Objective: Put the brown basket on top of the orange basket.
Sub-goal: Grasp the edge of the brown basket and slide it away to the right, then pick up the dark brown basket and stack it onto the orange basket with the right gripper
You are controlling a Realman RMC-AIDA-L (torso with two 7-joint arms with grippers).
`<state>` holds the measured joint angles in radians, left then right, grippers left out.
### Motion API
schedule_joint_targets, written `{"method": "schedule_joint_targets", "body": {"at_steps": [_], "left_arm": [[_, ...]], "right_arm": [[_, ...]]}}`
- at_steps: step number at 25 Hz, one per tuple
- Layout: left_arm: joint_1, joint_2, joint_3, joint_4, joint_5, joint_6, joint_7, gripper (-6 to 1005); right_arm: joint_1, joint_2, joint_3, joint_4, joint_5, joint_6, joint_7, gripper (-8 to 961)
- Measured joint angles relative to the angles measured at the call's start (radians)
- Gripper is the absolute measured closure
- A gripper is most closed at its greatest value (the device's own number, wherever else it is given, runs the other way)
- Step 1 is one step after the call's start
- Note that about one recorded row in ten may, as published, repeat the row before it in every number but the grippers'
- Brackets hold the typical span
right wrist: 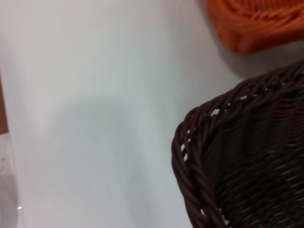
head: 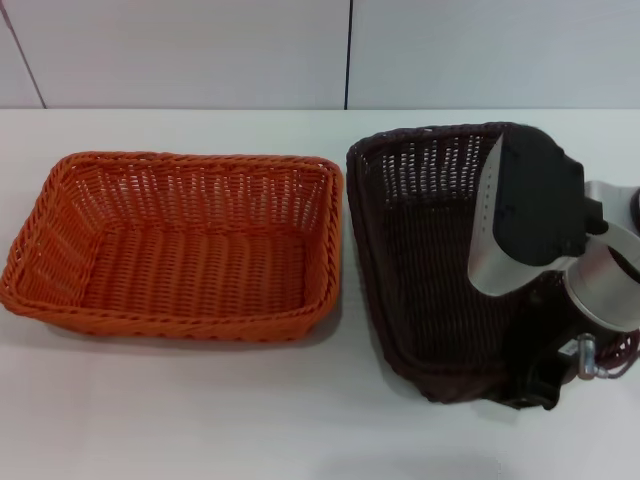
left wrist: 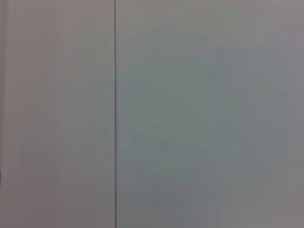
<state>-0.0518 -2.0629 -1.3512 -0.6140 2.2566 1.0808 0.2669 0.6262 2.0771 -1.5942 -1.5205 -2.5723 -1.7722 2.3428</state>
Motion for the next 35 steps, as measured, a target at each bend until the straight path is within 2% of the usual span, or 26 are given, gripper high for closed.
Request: {"method": "schedule_joint_targets", "body": {"at_steps": [7, 12, 13, 24, 35], "left_arm": [[-0.006, 0.0, 0.0, 0.01, 0.002, 0.0, -0.001, 195], [-0.007, 0.0, 0.0, 0.015, 0.002, 0.0, -0.002, 194], [-0.007, 0.0, 0.0, 0.016, 0.002, 0.0, -0.002, 195], [-0.009, 0.001, 0.0, 0.027, 0.003, -0.001, -0.002, 195], [-0.018, 0.003, 0.002, 0.044, 0.003, -0.001, -0.003, 194]], "right_arm": [[-0.005, 0.0, -0.001, -0.049, -0.013, 0.019, 0.037, 722], [-0.007, 0.001, -0.002, -0.111, -0.036, 0.029, 0.097, 801], [-0.01, 0.001, -0.002, -0.156, -0.048, 0.026, 0.116, 801], [0.003, 0.001, -0.009, -0.309, -0.107, 0.03, 0.194, 803], [0.058, 0.002, -0.142, -0.418, -0.247, 0.071, 0.266, 799]]}}
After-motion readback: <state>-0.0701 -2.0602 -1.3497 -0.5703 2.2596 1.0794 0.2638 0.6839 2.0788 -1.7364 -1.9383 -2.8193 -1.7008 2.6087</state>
